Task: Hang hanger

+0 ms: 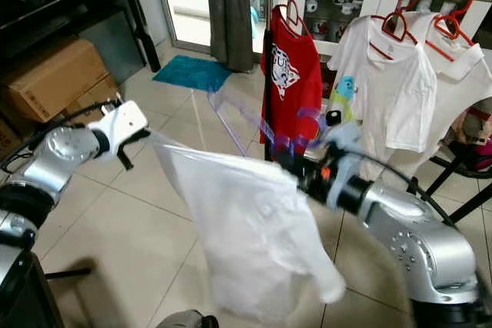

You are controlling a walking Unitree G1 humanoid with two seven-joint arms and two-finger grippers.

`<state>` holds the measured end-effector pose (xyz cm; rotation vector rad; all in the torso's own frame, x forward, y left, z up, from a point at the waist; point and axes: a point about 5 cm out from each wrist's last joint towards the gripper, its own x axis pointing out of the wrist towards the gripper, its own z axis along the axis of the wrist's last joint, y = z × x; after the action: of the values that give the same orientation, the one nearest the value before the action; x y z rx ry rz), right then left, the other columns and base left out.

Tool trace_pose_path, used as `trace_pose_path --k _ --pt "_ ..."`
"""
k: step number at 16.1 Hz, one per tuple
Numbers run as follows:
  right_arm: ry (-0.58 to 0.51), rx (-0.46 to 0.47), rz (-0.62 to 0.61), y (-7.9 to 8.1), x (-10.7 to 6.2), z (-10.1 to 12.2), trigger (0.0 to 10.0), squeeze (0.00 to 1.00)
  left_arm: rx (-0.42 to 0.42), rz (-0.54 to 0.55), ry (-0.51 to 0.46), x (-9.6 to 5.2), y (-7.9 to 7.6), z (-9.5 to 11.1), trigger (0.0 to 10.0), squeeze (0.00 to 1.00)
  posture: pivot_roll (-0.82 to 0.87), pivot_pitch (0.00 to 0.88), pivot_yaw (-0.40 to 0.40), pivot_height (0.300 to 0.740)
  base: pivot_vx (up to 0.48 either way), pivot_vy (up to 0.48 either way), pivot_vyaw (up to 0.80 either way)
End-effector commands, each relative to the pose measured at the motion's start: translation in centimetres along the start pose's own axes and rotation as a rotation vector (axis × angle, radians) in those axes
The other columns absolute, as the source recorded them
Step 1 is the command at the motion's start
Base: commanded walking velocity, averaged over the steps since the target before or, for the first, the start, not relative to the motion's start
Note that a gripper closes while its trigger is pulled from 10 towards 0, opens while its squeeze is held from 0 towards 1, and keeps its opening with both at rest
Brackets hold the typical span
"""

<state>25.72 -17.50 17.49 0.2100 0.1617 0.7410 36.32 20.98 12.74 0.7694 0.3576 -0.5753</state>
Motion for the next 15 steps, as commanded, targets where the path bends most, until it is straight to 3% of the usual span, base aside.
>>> trace_pose_path --k 1,3,4,5,6,7,9,10,11,12,13,14,15 --pt "-0.17 -0.033 -0.052 0.0 0.0 2.5 0.0 0.0 -0.075 -0.043 -0.062 0.1 -0.7 0.7 0.0 0.0 0.01 0.0 0.131 0.74 0.0 0.0 0.0" --pt "-0.248 -0.015 -0.129 -0.4 0.3 3.0 0.0 0.0 -0.162 -0.113 -0.19 0.1 -1.9 2.3 0.0 0.0 0.01 0.0 0.127 0.74 0.0 0.0 0.0" --pt "-0.308 0.0 -0.234 -0.7 0.7 3.1 0.0 0.0 -0.233 -0.232 -0.361 -0.4 -3.4 4.8 0.0 0.0 0.01 0.0 0.112 0.74 0.0 0.0 0.0" --pt "-0.338 0.001 -0.282 -0.7 0.9 3.1 0.0 0.0 -0.256 -0.291 -0.428 -0.8 -4.2 6.0 0.0 0.0 0.01 0.0 0.105 0.74 0.0 0.0 0.0" --pt "-0.407 0.025 -0.401 -1.1 1.2 3.0 0.0 0.0 -0.277 -0.373 -0.521 -1.6 -5.2 7.7 0.0 0.0 0.02 0.0 0.098 0.74 0.0 0.0 0.0" --pt "-0.51 0.113 -0.623 -2.5 1.0 2.5 0.0 0.0 -0.36 -0.506 -0.656 -3.2 -6.4 10.1 0.0 0.0 0.03 0.0 0.095 0.74 0.0 0.0 0.0" --pt "-0.566 0.162 -0.698 -3.2 0.6 2.2 0.0 0.0 -0.359 -0.562 -0.67 -3.8 -6.9 10.4 0.0 0.0 0.03 0.0 0.101 0.74 0.0 0.0 0.0" --pt "-0.611 0.192 -0.799 -4.1 -0.1 1.7 0.0 0.0 -0.342 -0.544 -0.635 -4.0 -7.1 10.0 0.0 0.0 0.04 0.0 0.099 0.74 0.0 0.0 0.0" --pt "-0.508 0.086 -0.817 -3.9 0.1 1.2 0.0 0.0 -0.373 -0.454 -0.594 -3.7 -6.4 9.2 0.0 0.0 0.03 0.0 0.088 0.74 0.0 0.0 0.0" --pt "-0.365 -0.042 -0.808 -3.5 0.5 0.4 1.2 0.0 -0.398 -0.335 -0.556 -3.6 -5.7 8.3 4.3 0.0 0.03 0.0 0.086 0.74 0.0 0.0 0.0" --pt "-0.311 -0.07 -0.795 -3.2 0.5 -0.2 1.2 0.0 -0.426 -0.252 -0.522 -3.5 -5.4 7.6 4.3 0.0 0.02 0.0 0.089 0.74 0.0 0.0 0.0" --pt "-0.22 -0.001 -0.783 -2.9 0.3 -1.6 10.0 0.0 -0.469 -0.133 -0.493 -3.5 -5.2 6.7 10.0 0.0 0.02 0.0 0.086 0.74 0.0 0.0 0.0" --pt "-0.134 -0.043 -0.741 -1.7 0.0 -2.7 10.0 0.0 -0.552 -0.029 -0.461 -3.8 -5.7 5.7 10.0 0.0 0.01 0.0 0.08 0.74 0.0 0.0 0.0"
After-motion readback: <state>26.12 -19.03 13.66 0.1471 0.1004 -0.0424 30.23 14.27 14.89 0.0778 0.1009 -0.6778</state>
